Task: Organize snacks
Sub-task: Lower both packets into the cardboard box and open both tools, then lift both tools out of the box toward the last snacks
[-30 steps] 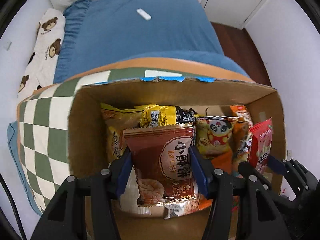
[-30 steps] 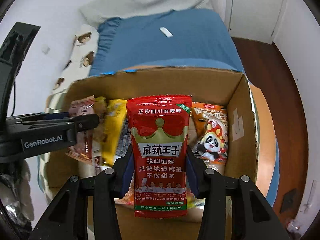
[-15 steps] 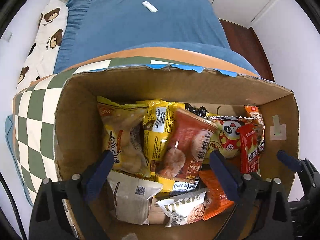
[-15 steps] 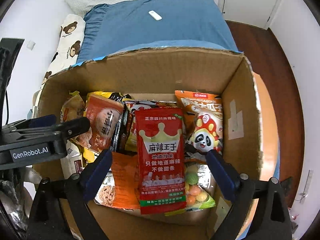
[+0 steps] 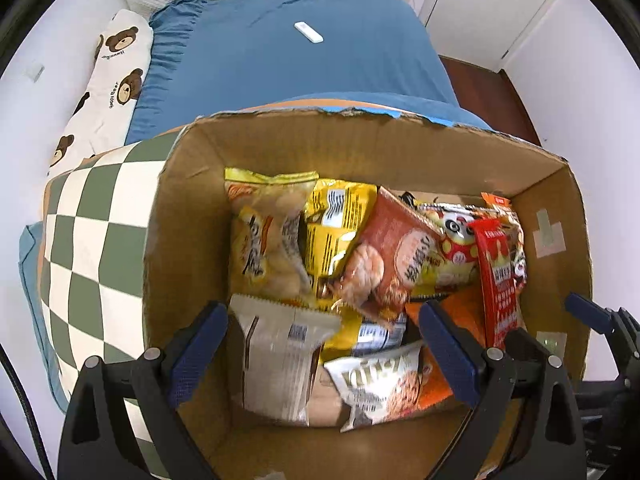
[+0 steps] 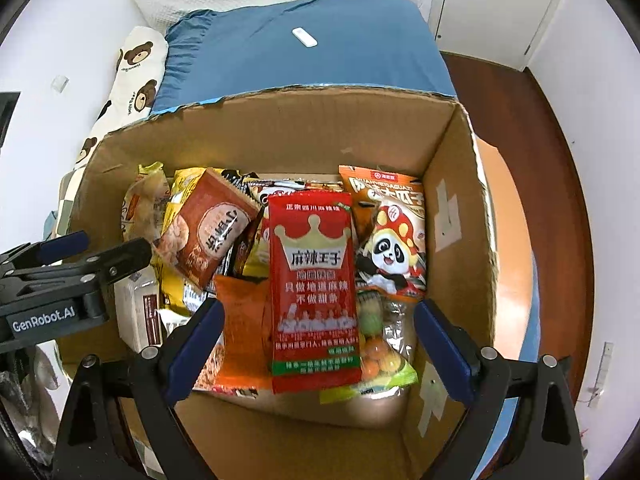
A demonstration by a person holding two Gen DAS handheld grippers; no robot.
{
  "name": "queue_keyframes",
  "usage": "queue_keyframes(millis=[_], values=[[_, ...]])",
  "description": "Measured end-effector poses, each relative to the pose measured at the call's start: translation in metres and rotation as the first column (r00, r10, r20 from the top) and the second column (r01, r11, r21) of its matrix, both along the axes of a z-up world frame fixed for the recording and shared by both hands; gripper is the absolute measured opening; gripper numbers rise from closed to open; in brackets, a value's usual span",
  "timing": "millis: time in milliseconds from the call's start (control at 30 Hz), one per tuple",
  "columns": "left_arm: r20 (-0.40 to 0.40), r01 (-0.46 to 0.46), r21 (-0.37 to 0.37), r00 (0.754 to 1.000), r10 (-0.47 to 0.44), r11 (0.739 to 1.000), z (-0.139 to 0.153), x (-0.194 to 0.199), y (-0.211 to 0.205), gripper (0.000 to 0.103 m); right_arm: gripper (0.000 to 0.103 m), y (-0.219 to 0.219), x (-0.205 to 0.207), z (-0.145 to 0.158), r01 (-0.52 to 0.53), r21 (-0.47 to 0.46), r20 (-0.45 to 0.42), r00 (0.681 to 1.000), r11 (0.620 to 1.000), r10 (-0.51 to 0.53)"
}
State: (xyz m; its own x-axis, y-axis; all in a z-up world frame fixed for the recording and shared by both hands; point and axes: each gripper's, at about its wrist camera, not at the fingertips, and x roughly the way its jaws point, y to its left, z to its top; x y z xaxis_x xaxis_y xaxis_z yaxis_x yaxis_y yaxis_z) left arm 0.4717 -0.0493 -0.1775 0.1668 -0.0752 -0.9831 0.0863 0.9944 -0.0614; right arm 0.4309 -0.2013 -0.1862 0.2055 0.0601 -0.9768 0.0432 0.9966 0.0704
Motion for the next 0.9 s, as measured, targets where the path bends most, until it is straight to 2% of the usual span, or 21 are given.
queue_keyframes(millis=[300, 567, 900], values=[[0.142, -0.015, 0.015, 0.990, 0.013, 1.000, 0.035, -0.049, 0.008, 0.098, 0.098, 0.005, -0.034, 0.025, -0.011, -0.015, 0.078, 0.997, 1.000, 0.012], [0.278, -0.011, 0.011, 0.960, 0.007, 1.000, 0.081, -0.097, 0.009, 0.098, 0.098, 0.012, -0.077, 0.063, -0.032, -0.039, 0.195, 0.980, 0.999, 0.039], [0.367, -0.001, -0.023, 0.930, 0.009, 1.000, 0.118, -0.159, 0.011, 0.098, 0.098, 0.013, -0.139, 0.108, -0.035, -0.061, 0.318, 0.947, 0.998, 0.053]])
